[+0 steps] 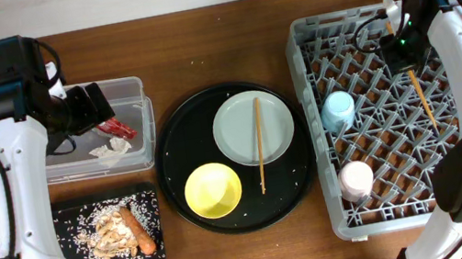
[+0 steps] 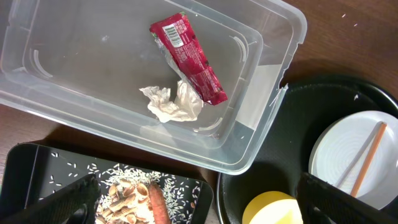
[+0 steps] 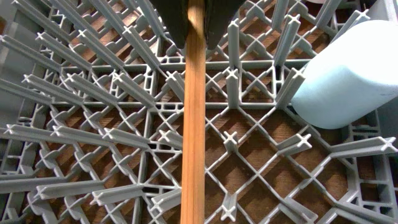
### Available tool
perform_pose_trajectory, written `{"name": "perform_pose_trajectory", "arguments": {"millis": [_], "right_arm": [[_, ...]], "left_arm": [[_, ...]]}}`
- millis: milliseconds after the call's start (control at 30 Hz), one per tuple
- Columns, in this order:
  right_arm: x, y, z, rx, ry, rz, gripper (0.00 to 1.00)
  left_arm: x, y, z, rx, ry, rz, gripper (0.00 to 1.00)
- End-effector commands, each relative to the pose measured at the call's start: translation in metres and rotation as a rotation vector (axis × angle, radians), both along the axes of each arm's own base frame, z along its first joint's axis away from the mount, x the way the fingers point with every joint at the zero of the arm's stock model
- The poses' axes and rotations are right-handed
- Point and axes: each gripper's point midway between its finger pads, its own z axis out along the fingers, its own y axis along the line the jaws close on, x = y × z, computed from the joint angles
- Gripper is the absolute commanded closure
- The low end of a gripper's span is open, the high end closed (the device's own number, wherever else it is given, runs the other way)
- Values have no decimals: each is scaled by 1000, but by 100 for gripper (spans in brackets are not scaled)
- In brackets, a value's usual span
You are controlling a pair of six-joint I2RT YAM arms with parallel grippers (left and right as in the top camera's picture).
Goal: Sort waste into correct bins and load items into the dishwasher rack
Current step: 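Carry the chopsticks right and stand them upright in the dish rack, then return the right gripper to the plate and grasp the remaining chopstick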
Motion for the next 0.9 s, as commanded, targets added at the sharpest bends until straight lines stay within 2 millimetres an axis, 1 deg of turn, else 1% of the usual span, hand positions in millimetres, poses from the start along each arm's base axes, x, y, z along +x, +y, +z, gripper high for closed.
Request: {"name": "perform_pose_trajectory", "arguments": {"millis": [0, 33, 100, 133, 233, 300, 333, 367, 400, 467, 500, 533, 567, 600, 667, 700, 733, 767, 800, 833, 867], "right_arm": [[4, 2, -4, 32, -3, -3, 94], [5, 2, -4, 31, -7, -4, 92], [6, 1, -5, 29, -9, -4, 85], [5, 1, -6, 25, -6, -5, 84], [6, 0, -19, 24, -4, -6, 81], [7, -1, -29, 21, -4, -6, 73], [8, 1, -29, 25, -6, -5, 71], [8, 4, -26, 48, -15, -27, 70], [8, 20, -16, 151, -34, -70, 68], [9, 51, 4, 336, -48, -76, 66], [6, 70, 18, 447, -46, -61, 66], [-1, 98, 38, 613, -28, -52, 66], [-8, 118, 50, 733, -4, -37, 67], [-13, 135, 57, 824, 15, -20, 67], [-14, 159, 63, 917, 26, 25, 67], [-13, 176, 65, 963, 27, 65, 66], [-15, 194, 63, 992, 47, 104, 47], [-18, 209, 59, 993, 67, 140, 23], [-23, 227, 50, 981, 93, 183, 15], [-28, 240, 45, 980, 112, 213, 12], [-30, 250, 40, 980, 126, 222, 3]], "left_arm": [[-1, 1, 4, 7, -11, 12, 1], [-1, 1, 4, 7, -11, 12, 1], [-1, 1, 4, 7, -11, 12, 1], [-1, 1, 4, 7, -11, 12, 1], [-1, 1, 4, 7, -11, 12, 1], [-1, 1, 4, 7, -11, 12, 1], [-1, 1, 4, 7, -11, 12, 1], [-1, 1, 4, 7, -11, 12, 1], [-1, 1, 4, 7, -11, 12, 1], [-1, 1, 4, 7, -11, 12, 1], [-1, 1, 4, 7, -11, 12, 1], [-1, 1, 4, 7, -11, 12, 1], [-1, 1, 4, 7, -11, 12, 1], [-1, 1, 4, 7, -11, 12, 1], [-1, 1, 4, 7, -11, 12, 1], [-1, 1, 4, 7, -11, 12, 1], [-1, 1, 4, 7, -11, 12, 1], [-1, 1, 4, 7, -11, 12, 1], [-1, 1, 4, 7, -11, 12, 1], [-1, 1, 4, 7, -11, 12, 1], [-1, 1, 4, 7, -11, 12, 1]]}}
